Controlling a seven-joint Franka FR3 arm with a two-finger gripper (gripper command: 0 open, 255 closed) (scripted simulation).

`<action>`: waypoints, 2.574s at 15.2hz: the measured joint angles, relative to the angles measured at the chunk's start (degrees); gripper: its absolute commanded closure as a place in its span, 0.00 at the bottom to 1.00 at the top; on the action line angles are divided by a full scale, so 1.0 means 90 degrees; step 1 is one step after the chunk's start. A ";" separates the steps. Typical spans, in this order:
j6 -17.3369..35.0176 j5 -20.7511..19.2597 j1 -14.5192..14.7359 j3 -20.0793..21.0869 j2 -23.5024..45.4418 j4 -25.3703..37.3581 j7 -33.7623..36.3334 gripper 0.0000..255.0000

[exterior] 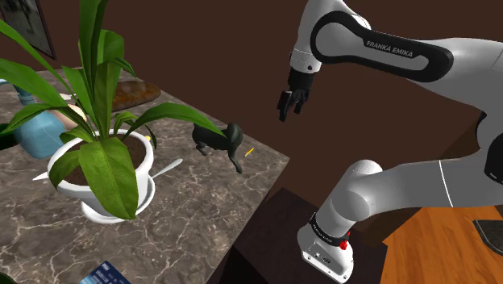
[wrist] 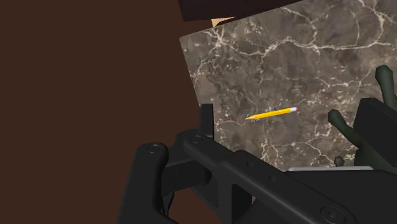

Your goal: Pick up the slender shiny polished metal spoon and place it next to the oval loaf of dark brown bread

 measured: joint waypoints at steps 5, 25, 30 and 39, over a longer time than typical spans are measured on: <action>0.0221 0.0472 -0.0021 0.0453 -0.0213 -0.0380 0.0951 0.00; 0.3074 0.2800 -0.0822 0.4088 0.1512 -0.0269 0.7307 0.00; 0.3982 0.2407 -0.1586 0.5243 0.2687 0.0360 0.9095 0.00; 0.4884 -0.0801 -0.2475 0.6671 0.5655 0.1811 1.3197 0.00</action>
